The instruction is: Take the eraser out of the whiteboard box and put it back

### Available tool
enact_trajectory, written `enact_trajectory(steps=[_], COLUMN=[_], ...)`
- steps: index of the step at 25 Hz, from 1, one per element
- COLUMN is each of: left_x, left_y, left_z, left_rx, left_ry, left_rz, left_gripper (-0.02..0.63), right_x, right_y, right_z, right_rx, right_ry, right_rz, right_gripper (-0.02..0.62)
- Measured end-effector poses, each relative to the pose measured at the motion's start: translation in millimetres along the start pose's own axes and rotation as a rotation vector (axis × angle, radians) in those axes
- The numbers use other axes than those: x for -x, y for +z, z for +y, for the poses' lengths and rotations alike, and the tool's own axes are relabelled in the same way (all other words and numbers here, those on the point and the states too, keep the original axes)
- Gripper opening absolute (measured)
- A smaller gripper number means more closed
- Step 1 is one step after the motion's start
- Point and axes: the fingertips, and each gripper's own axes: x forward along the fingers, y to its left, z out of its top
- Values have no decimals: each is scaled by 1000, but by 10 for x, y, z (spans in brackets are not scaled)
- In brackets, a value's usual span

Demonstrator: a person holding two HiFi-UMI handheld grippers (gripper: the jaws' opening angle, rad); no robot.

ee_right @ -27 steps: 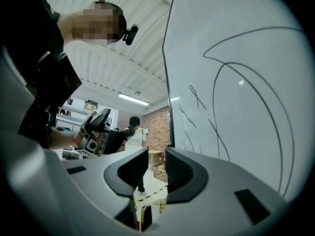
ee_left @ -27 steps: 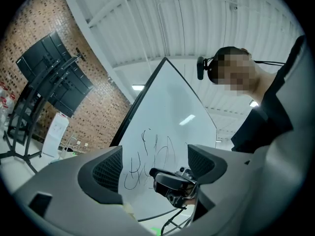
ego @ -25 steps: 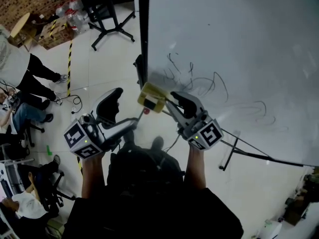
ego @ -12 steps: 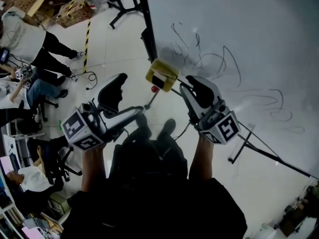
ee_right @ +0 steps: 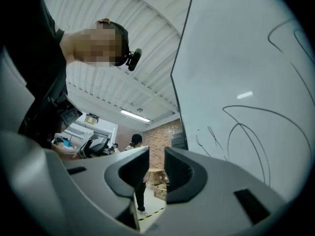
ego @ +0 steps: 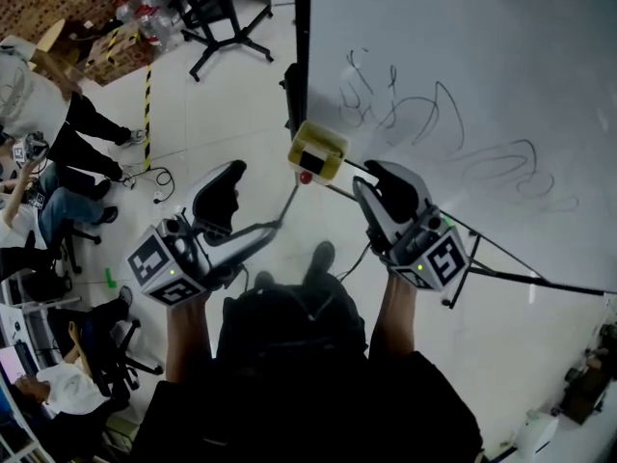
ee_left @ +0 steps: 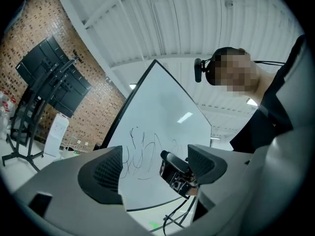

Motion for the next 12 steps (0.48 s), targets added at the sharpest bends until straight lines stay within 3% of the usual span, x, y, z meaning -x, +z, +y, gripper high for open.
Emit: enact_trajectory(steps=[12], left_x=[1293], left_y=[118], left_z=[-185], left_rx=[66], left_ry=[-154], left_rz=[-71], left_gripper=[414], right_x=[56], right_y=[88], right_z=[1196], right_rx=[31], right_ry=[-231], right_rz=[-8], right_gripper=[114])
